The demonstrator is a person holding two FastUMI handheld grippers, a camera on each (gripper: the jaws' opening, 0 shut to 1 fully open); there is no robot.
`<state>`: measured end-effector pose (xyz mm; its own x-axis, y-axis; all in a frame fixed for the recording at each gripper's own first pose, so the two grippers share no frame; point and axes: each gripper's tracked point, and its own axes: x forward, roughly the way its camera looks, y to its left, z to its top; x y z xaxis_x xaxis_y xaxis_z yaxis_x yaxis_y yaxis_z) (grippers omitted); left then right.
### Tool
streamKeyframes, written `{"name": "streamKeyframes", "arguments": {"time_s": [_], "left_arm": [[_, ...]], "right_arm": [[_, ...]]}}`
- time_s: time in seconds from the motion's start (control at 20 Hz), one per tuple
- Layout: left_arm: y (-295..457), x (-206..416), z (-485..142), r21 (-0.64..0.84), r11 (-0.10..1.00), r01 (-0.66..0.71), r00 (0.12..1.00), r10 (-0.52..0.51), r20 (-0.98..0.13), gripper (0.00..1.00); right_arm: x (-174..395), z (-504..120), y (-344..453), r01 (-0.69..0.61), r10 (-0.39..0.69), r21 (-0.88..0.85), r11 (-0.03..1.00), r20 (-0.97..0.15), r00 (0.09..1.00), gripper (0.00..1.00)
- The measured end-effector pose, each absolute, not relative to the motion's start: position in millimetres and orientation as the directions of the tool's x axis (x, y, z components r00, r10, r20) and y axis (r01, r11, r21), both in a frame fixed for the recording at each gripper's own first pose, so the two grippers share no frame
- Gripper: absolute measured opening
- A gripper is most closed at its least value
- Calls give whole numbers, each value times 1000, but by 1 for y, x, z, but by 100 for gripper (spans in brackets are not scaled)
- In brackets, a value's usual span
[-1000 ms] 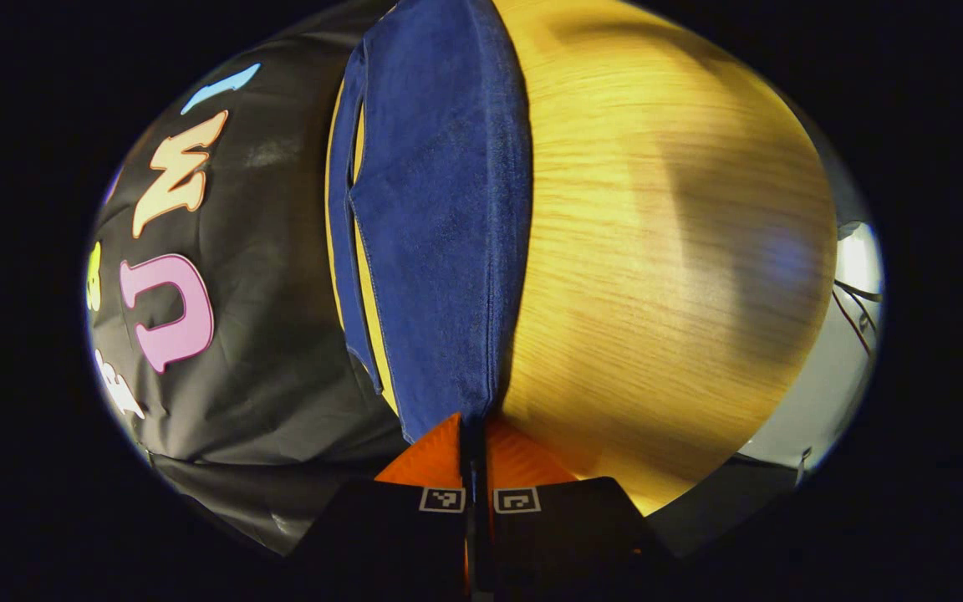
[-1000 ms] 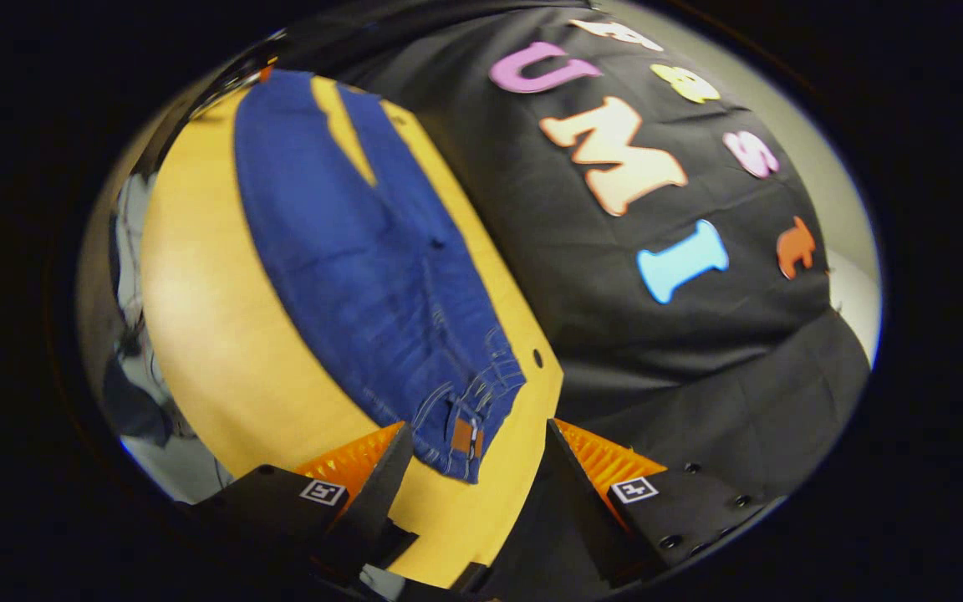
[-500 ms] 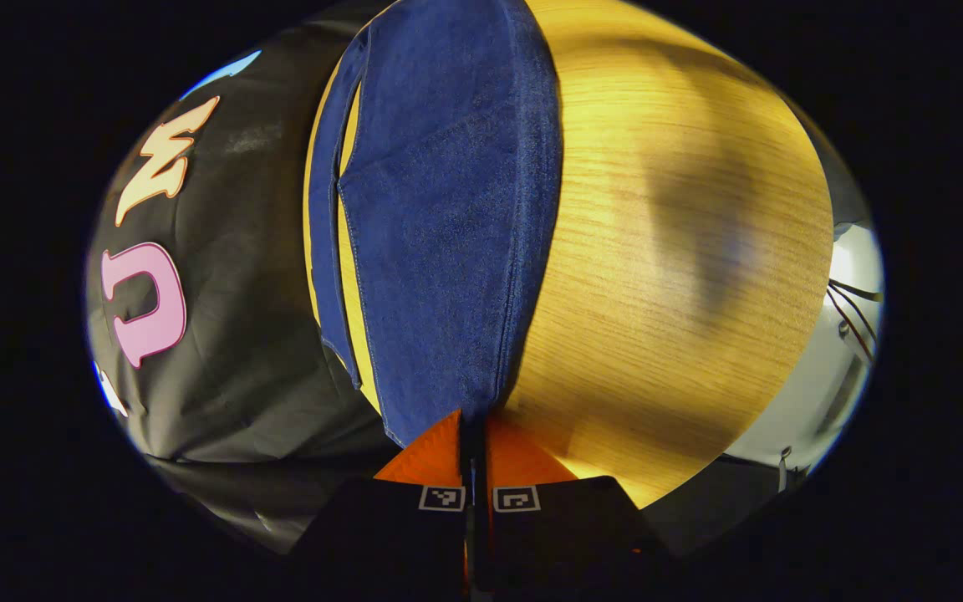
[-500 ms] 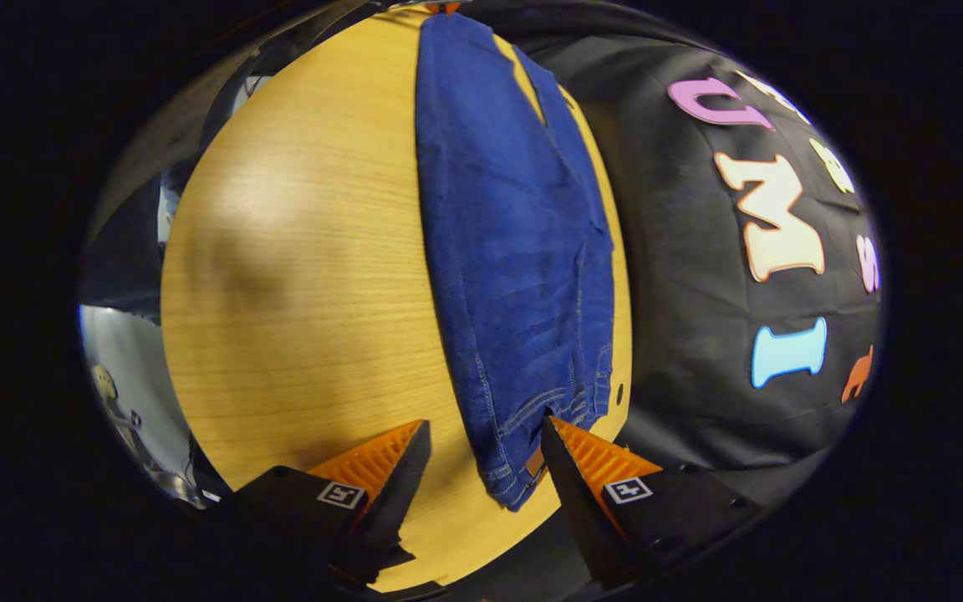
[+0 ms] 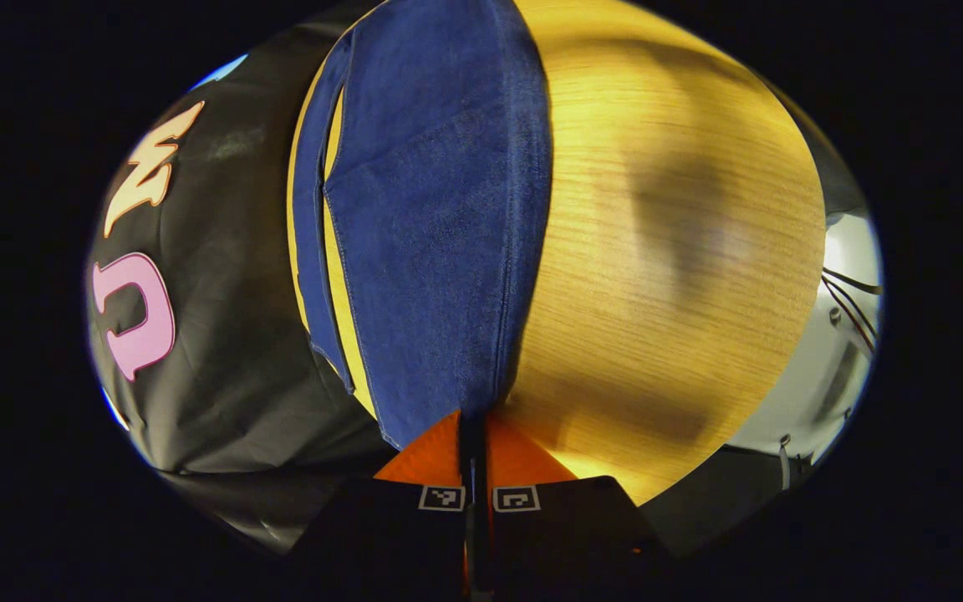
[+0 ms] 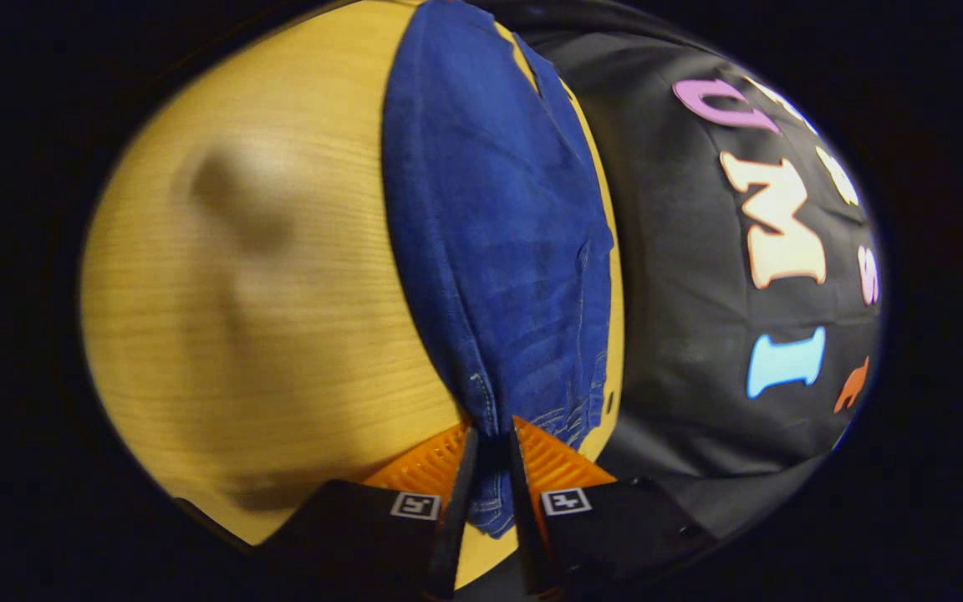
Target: Grasp the waist and the cuffs of the jeans and fold them to make the two legs overlap; first hold the waist and fold one-third of the jeans toward the cuffs, then hold the cuffs and fold the remaining one-third in the same direction to finish folding.
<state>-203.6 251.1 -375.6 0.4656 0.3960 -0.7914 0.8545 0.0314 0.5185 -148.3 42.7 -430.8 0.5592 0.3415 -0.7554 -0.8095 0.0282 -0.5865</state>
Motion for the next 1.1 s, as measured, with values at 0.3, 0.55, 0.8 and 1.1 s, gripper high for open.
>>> {"name": "streamKeyframes", "arguments": {"time_s": [0.3,0.55,0.8,1.1], "left_arm": [[248,-207,-376,504,91,859,428,416,-803,0],[249,-198,-362,510,152,847,395,462,-794,0],[241,-151,-315,563,150,812,435,487,-757,0],[242,-111,-288,543,127,830,433,467,-771,0]], "right_arm": [[-136,-427,41,-837,307,-502,220,-778,548,5],[-134,-414,44,-865,309,-450,224,-809,500,2],[-100,-373,37,-841,371,-479,253,-755,541,2],[-45,-333,34,-783,320,-524,336,-719,618,2]]}}
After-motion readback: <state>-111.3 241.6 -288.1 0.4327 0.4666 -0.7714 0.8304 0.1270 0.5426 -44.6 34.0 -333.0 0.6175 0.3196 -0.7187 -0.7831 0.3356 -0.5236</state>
